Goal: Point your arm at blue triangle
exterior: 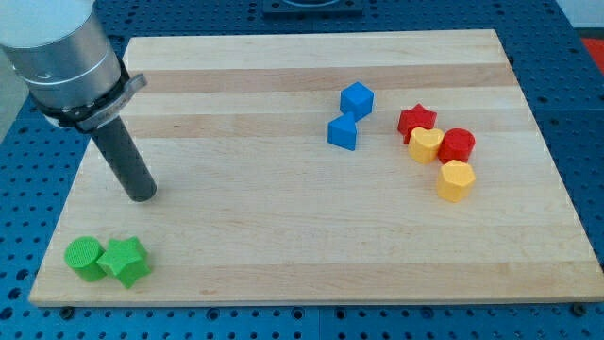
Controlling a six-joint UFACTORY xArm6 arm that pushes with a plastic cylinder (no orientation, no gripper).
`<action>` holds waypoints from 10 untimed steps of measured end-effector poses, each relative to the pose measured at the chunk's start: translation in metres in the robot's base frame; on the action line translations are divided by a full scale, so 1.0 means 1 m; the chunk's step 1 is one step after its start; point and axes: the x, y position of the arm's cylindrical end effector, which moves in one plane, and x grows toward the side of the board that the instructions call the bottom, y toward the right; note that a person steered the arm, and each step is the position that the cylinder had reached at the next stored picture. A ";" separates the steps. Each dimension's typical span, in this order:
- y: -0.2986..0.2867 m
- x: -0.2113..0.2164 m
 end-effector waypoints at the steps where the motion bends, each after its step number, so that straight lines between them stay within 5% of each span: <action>1: 0.001 -0.020; 10: 0.106 -0.019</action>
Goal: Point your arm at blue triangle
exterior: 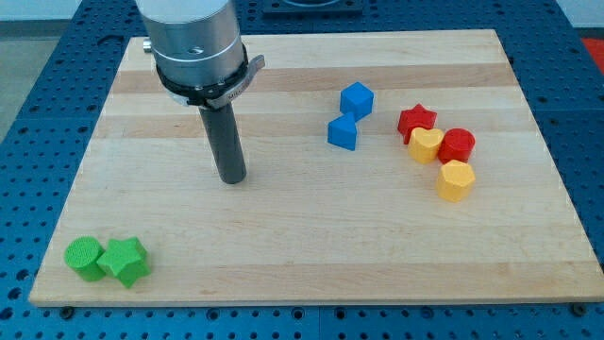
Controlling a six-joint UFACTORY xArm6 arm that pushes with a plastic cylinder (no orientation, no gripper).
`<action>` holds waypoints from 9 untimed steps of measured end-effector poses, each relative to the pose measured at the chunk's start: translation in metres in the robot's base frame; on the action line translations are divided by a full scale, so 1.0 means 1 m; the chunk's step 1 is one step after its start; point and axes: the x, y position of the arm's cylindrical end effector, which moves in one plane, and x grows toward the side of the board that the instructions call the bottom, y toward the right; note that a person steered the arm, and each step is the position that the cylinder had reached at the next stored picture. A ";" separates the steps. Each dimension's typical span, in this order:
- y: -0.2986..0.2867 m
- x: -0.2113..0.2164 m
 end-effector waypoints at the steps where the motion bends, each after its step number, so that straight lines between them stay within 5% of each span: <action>1: 0.014 0.000; 9: 0.105 -0.008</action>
